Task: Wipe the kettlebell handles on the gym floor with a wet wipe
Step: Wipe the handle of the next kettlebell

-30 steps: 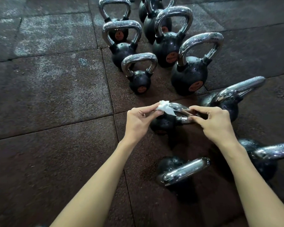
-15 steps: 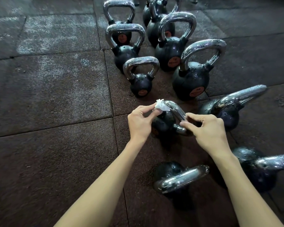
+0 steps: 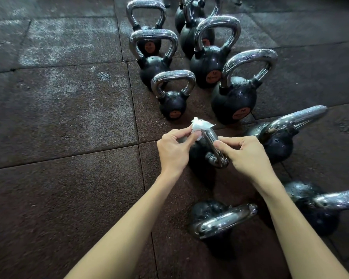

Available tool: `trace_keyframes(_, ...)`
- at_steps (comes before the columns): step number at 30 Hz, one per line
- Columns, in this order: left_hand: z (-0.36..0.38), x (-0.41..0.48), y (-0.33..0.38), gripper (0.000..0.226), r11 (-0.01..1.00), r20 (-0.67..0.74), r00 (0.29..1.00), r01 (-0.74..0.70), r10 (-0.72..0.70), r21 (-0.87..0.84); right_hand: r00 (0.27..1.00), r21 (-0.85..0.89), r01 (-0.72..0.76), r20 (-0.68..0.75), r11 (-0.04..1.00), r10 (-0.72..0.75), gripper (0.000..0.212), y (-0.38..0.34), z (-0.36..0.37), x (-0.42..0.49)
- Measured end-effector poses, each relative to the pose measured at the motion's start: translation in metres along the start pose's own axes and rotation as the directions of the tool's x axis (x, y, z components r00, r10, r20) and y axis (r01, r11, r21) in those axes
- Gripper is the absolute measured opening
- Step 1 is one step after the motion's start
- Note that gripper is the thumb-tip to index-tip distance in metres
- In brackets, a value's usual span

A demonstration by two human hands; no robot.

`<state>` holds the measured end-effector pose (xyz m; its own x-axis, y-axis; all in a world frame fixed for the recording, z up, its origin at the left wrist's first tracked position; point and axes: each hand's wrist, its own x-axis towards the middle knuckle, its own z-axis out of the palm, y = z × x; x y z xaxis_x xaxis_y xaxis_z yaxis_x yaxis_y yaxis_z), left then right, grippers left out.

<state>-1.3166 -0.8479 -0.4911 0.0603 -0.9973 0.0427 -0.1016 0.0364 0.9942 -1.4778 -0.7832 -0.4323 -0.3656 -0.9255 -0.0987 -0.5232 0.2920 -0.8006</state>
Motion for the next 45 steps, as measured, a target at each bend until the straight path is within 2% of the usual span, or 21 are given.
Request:
trace_keyframes(2,-0.003,0.004,0.003,0.027,1.0,0.028,1.0,-0.013,0.013,0.0,1.0,0.009,-0.016,0.026,1.0,0.015,0.022,-0.003,0.0,0.006)
trace_keyframes(7,0.006,-0.022,0.004,0.027,0.985,0.106,0.981,-0.169,0.165,0.032,0.986,0.11,-0.091,0.147,0.99,0.074,0.012,-0.005,-0.01,0.019)
trace_keyframes(11,0.007,-0.02,0.007,0.03,0.978,-0.006,0.978,-0.209,0.209,0.014,0.973,0.161,-0.177,0.179,0.971,0.148,0.013,-0.01,-0.012,0.025)
trace_keyframes(14,0.005,-0.02,0.007,0.022,0.974,-0.039,0.973,-0.227,0.227,0.005,0.966,0.17,-0.205,0.197,0.964,0.171,0.003,-0.016,-0.01,0.029)
trace_keyframes(18,0.007,-0.039,-0.014,0.018,0.968,0.053,0.967,-0.252,0.251,0.005,0.977,0.151,-0.172,0.151,0.974,0.149,0.005,-0.016,-0.009,0.032)
trace_keyframes(21,0.011,-0.053,-0.02,0.018,0.934,0.105,0.933,-0.351,0.344,0.063,0.963,0.185,-0.209,0.21,0.96,0.169,0.008,-0.018,-0.013,0.032)
trace_keyframes(24,0.013,-0.055,-0.017,0.018,0.91,0.084,0.912,-0.409,0.403,0.076,0.955,0.149,-0.221,0.234,0.964,0.182,0.014,-0.021,-0.013,0.034)
trace_keyframes(32,0.016,-0.055,-0.043,0.016,0.865,0.187,0.894,-0.443,0.406,0.236,0.964,0.127,-0.219,0.183,0.967,0.194,0.015,-0.029,-0.004,0.045)
trace_keyframes(37,0.008,-0.044,-0.048,0.021,0.885,0.076,0.926,-0.376,0.37,0.274,0.97,0.065,-0.187,0.168,0.98,0.174,0.017,-0.035,0.011,0.054)
trace_keyframes(41,0.002,-0.031,-0.047,0.022,0.903,0.093,0.951,-0.309,0.295,0.297,0.977,0.016,-0.167,0.139,0.986,0.163,0.016,-0.036,0.011,0.062)
trace_keyframes(43,-0.005,-0.028,-0.03,0.023,0.961,0.057,0.976,-0.217,0.21,0.17,0.975,-0.003,-0.156,0.162,0.988,0.155,0.017,-0.038,0.008,0.061)
trace_keyframes(45,-0.016,-0.026,-0.014,0.025,0.996,-0.009,0.996,-0.085,0.085,-0.008,0.987,-0.081,-0.077,0.132,0.994,0.088,0.025,-0.039,0.008,0.053)
